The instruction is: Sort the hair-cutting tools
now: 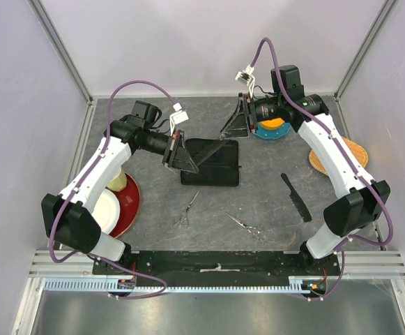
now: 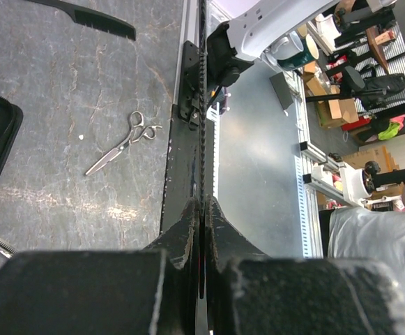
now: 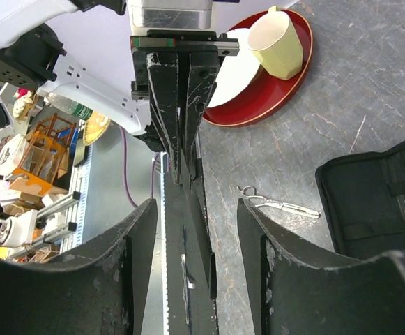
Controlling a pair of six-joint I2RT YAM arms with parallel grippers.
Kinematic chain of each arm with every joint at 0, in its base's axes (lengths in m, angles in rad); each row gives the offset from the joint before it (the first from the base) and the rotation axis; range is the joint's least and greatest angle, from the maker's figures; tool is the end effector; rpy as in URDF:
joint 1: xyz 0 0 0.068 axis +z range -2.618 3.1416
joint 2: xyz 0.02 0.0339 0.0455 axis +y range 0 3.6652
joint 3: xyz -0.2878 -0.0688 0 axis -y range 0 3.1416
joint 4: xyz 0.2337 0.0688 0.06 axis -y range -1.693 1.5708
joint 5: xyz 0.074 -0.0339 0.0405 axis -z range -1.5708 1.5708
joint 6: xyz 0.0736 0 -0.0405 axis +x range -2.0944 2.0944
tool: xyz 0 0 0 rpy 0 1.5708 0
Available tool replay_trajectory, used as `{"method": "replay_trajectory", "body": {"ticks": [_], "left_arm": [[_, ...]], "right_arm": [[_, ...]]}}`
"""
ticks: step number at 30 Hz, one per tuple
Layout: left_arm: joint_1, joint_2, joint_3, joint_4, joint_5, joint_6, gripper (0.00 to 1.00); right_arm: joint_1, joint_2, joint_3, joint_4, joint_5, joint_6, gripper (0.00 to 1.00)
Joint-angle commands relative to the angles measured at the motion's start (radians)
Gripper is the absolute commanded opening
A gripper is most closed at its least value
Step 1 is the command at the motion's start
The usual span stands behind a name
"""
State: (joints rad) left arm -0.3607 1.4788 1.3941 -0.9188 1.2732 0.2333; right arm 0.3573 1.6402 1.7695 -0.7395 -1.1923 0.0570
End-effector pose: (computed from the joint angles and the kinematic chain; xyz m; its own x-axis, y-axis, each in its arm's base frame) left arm 0.2398 -0.1657 0.3595 -0.6327 0.3111 -0.7092 0.7508 0.0217 -0.6602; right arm 0.3011 0.1854 0.4323 -0.5840 -0.1955 -0.7879 -0.8107 0.0911 0.5783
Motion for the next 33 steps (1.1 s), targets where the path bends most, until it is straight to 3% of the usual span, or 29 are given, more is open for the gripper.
{"method": "replay_trajectory", "body": {"ticks": [1,8,10,11,14,18,22,24,30,31,33], "left_arm": [[-0.003,0.006,0.042,0.018,-0.015,0.014,0.02],[-0.003,0.006,0.033,0.024,-0.011,0.008,0.02],[-0.003,0.003,0.031,0.028,-0.011,0.008,0.02],[-0.003,-0.002,0.028,0.031,-0.011,0.006,0.02],[-0.003,-0.006,0.014,0.046,-0.014,-0.009,0.02],[-0.003,-0.017,0.005,0.051,-0.021,-0.011,0.02],[-0.003,-0.026,-0.001,0.055,-0.025,-0.012,0.02],[-0.003,-0.028,-0.003,0.055,-0.026,-0.012,0.02],[-0.003,-0.025,-0.003,0.067,-0.037,-0.026,0.02],[-0.003,-0.025,-0.001,0.069,-0.038,-0.028,0.02],[-0.003,-0.022,-0.003,0.08,-0.07,-0.038,0.03]], "right_arm": [[0.002,-0.023,-0.031,0.051,-0.044,0.0,0.58],[0.002,-0.048,-0.085,0.049,-0.018,-0.008,0.62],[0.002,-0.051,-0.093,0.051,-0.015,-0.008,0.58],[0.002,-0.054,-0.091,0.052,-0.009,-0.008,0.49],[0.002,-0.063,-0.087,0.055,0.006,-0.009,0.37],[0.0,-0.068,-0.081,0.078,0.031,0.018,0.35],[0.002,-0.072,-0.082,0.088,0.028,0.026,0.56],[0.002,-0.071,-0.082,0.092,0.023,0.03,0.59],[0.005,-0.075,-0.09,0.118,0.022,0.052,0.31],[0.003,-0.079,-0.091,0.13,0.026,0.056,0.17],[0.003,-0.077,-0.094,0.137,0.049,0.067,0.03]]}}
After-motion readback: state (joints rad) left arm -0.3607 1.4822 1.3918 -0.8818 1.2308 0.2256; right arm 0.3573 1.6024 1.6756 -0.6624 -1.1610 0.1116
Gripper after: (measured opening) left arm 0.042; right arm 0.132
